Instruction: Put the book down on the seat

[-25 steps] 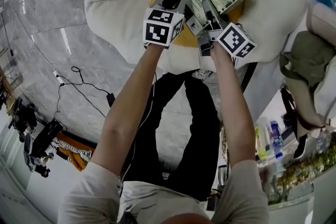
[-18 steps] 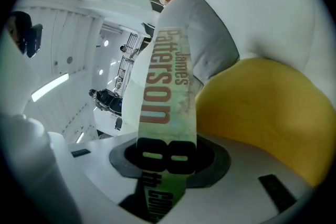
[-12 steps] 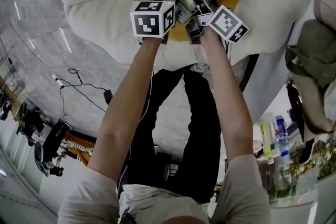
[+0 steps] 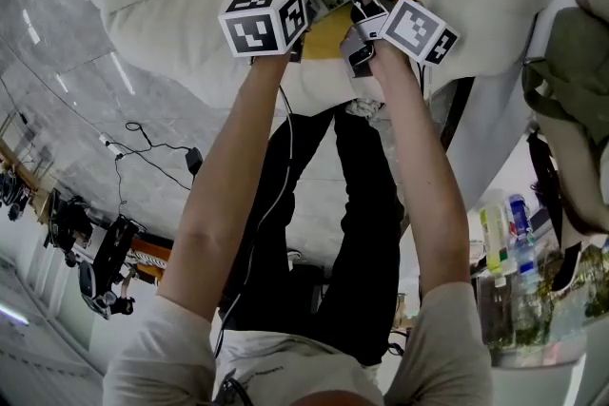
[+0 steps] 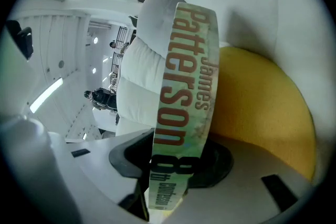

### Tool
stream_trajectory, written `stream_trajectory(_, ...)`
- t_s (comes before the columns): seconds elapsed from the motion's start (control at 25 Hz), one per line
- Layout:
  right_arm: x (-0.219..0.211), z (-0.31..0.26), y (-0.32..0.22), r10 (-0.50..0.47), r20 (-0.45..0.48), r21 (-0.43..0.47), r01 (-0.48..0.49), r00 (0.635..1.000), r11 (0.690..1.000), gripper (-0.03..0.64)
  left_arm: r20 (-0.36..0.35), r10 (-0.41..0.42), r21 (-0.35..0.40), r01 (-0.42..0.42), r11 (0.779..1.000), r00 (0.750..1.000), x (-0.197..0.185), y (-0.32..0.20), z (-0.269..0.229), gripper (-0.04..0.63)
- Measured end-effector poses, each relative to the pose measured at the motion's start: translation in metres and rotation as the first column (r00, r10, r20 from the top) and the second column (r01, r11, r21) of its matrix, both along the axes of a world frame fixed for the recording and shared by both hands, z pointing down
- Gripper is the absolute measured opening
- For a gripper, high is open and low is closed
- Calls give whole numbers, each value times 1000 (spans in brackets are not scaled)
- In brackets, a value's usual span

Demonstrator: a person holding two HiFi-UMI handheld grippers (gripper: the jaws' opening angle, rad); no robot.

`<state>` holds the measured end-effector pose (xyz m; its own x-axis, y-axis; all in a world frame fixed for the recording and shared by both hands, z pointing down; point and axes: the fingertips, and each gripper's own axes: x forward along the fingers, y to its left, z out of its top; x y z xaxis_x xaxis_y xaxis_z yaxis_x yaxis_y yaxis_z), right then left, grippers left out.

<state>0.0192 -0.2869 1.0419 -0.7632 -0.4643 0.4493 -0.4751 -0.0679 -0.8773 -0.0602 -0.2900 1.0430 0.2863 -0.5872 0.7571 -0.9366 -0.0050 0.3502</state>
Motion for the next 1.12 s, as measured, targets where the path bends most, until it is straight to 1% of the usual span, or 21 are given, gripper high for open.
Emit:
stream_trajectory(0.24,12,-2,10,-14,-5,-13,14,1000,1000,167,1,-7,0,7,1000,1000,0,1,2,9)
stream_trajectory(0.44,28,-3,19,-20,-34,-17,20,999,1000,176,-6,2,-5,-2,1000,1000,3,1,4,9)
stream_trajectory(0.56,43,-3,26,-29,-89,-16,27,996,999,176,-21,-7,-18,6,1000,1000,2,0,5,9)
stream_trajectory(0.64,55,-3,29,-46,-129,3,46,991,999,175,-25,-32,-26,32,999,999,1,0,6,9)
stream_trajectory(0.72,64,-6,31,-72,-159,32,78,985,996,173,-22,-44,-15,44,999,999,0,0,6,9)
stream_trajectory(0.84,72,-9,29,-99,-198,59,112,975,992,173,-27,-15,10,15,1000,1000,0,-1,6,9)
stream_trajectory(1.0,69,-17,29,-123,-225,78,144,967,987,173,12,41,-31,-40,999,999,4,2,-3,9)
stream_trajectory(1.12,61,-32,31,-155,-243,97,183,958,978,173,25,84,-34,-83,996,996,11,6,-19,9)
